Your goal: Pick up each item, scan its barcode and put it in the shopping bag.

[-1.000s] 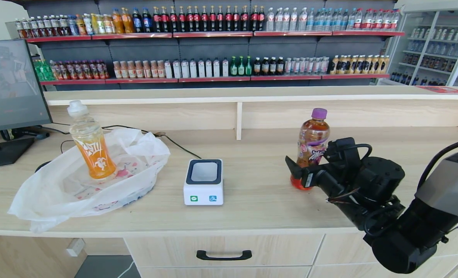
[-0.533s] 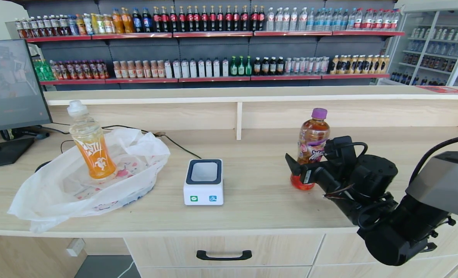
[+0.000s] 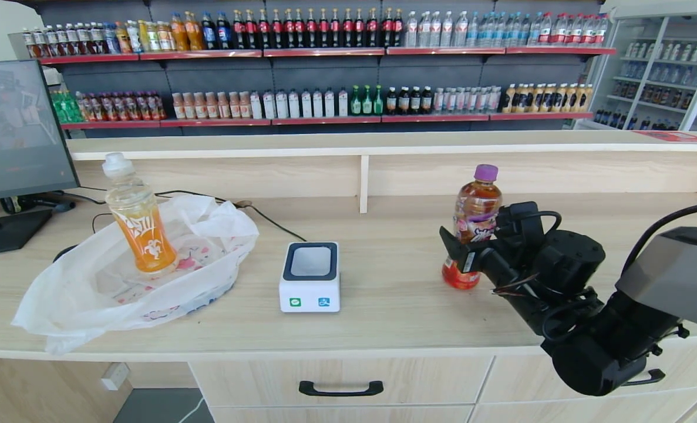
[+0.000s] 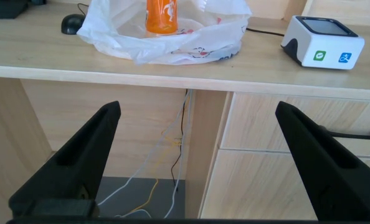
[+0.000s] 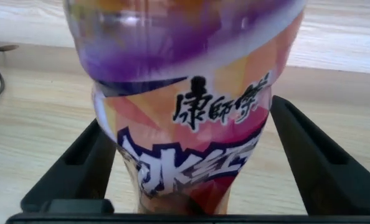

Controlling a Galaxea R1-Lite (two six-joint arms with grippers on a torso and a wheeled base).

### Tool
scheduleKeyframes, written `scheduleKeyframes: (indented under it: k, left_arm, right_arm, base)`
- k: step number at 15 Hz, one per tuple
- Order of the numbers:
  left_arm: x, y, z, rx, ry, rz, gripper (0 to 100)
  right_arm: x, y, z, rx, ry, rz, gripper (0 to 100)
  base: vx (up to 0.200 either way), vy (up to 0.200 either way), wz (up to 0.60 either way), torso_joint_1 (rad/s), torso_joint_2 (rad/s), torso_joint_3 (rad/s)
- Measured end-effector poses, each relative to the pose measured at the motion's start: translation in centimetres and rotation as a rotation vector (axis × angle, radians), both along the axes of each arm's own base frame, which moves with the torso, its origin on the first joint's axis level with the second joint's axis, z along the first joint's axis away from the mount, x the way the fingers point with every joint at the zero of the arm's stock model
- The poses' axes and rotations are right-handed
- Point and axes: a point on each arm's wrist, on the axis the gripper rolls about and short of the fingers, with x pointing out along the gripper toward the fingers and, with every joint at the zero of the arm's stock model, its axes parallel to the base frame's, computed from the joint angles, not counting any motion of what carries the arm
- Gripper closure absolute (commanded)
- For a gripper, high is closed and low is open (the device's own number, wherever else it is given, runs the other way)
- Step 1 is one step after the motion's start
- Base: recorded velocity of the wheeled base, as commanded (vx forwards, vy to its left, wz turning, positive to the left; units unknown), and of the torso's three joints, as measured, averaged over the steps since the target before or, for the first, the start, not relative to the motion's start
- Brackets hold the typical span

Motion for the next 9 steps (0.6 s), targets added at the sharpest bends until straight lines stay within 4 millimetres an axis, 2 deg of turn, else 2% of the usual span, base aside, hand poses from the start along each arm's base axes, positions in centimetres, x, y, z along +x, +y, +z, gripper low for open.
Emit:
scheduleKeyframes:
  k: [9]
  left_arm:
    - [0.0,0.0,0.01,0.0,0.0,0.0,0]
  right_arm:
    - [-0.23,-0.05,0.58,0.008,-0.011,0.001,100]
  base:
    - [0.0,0.0,0.0,0.0,0.0,0.0]
